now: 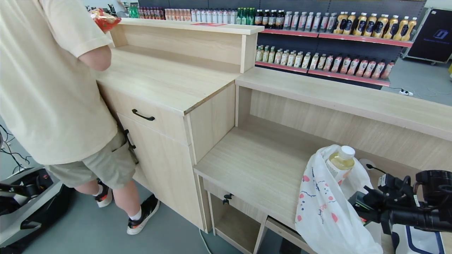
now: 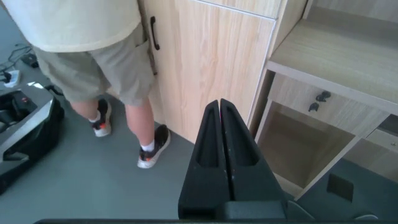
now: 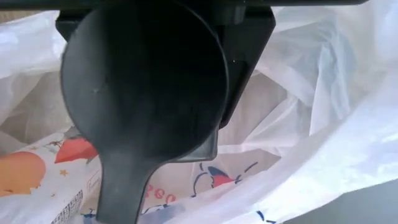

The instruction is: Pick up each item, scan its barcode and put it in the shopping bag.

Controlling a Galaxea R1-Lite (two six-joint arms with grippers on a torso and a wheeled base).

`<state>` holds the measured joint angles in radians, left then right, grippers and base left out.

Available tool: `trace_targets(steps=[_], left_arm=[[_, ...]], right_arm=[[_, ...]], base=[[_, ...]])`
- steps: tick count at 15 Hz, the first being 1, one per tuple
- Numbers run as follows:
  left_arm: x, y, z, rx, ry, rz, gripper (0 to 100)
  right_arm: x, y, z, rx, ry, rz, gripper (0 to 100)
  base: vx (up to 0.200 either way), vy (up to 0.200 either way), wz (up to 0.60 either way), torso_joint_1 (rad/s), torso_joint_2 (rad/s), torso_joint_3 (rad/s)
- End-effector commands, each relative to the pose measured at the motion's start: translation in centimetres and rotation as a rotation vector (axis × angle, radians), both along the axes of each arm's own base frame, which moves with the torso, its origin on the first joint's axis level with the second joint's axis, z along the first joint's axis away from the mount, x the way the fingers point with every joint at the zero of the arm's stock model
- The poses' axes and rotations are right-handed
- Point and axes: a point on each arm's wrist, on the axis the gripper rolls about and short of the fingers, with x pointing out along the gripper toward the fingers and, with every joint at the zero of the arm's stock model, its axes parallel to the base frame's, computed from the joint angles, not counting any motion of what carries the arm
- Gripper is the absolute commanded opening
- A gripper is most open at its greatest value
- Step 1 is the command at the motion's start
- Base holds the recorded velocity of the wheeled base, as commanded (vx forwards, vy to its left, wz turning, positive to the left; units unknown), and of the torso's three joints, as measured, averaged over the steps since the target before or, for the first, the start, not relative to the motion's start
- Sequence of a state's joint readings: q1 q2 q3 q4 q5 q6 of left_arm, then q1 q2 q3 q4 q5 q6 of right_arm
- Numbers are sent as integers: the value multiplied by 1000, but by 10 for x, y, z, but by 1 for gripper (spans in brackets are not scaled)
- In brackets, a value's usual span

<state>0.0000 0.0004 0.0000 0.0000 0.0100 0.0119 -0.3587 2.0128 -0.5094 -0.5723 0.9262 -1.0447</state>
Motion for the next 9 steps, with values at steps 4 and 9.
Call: trace_targets(steps=[4,9], left_arm=[[0,0,0,0,0,1,0],[0,0,0,0,0,1,0]], right_arm=[[24,0,-15,17,2,27,0],[35,1,-24,19,7,41,0]], base=[[0,0,0,0,0,0],[0,0,0,0,0,0]])
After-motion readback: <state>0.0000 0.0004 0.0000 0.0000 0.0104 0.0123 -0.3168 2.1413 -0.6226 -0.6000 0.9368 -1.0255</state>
